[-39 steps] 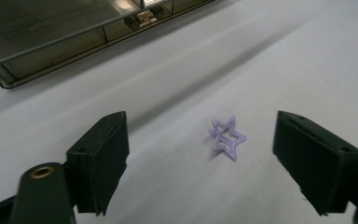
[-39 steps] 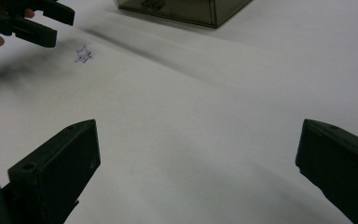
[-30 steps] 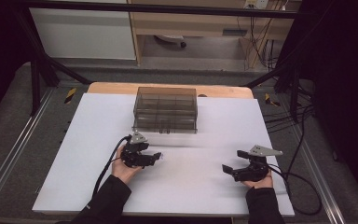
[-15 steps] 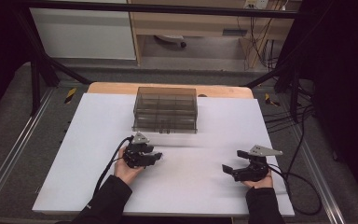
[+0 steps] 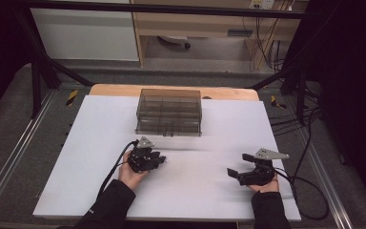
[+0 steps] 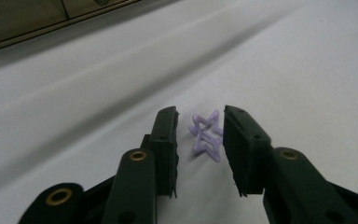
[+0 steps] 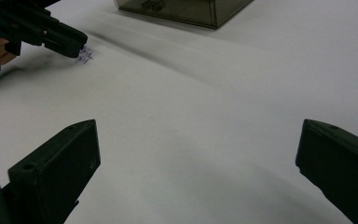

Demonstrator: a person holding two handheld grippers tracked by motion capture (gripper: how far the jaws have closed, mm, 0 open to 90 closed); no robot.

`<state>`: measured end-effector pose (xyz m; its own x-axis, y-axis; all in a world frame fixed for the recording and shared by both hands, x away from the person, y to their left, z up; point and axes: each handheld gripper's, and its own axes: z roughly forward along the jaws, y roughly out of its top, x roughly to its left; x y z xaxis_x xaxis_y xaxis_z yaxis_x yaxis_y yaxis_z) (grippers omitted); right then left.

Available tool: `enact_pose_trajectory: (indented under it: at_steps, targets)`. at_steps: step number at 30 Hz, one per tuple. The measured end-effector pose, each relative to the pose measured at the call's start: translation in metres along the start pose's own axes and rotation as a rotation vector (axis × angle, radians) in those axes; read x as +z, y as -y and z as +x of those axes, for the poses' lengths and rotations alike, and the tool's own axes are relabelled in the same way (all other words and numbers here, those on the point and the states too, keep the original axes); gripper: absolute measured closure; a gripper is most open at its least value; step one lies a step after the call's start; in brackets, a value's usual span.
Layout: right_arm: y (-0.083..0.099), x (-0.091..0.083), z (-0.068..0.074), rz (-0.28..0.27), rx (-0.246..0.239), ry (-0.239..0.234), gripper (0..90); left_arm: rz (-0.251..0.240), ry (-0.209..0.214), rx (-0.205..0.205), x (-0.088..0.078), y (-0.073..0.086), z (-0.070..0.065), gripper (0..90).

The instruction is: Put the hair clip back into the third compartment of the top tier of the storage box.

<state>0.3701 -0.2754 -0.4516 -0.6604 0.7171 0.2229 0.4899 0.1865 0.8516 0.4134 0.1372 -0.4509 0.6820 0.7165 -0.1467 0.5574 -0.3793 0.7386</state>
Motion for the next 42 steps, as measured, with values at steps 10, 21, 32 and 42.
enact_pose_trajectory:
  at_steps: [10, 21, 32, 42]
  targets:
    - [0.0000, -0.0001, 0.0000, -0.001, 0.000, -0.001, 0.3, -0.003, 0.005, -0.005, 0.0009, 0.0004, -0.0004, 75.7]
    - [0.0000, 0.0002, 0.0001, -0.001, 0.000, 0.000, 0.3, -0.001, 0.002, -0.006, 0.0015, 0.0007, -0.0009, 82.9]
    - [-0.0001, -0.0002, 0.0000, 0.000, -0.001, -0.001, 0.4, -0.004, 0.001, -0.002, 0.0003, 0.0004, -0.0015, 85.8]
    - [-0.0002, -0.0006, -0.0001, -0.004, -0.002, 0.000, 0.3, -0.005, -0.002, 0.001, -0.0013, -0.0005, -0.0040, 88.2]
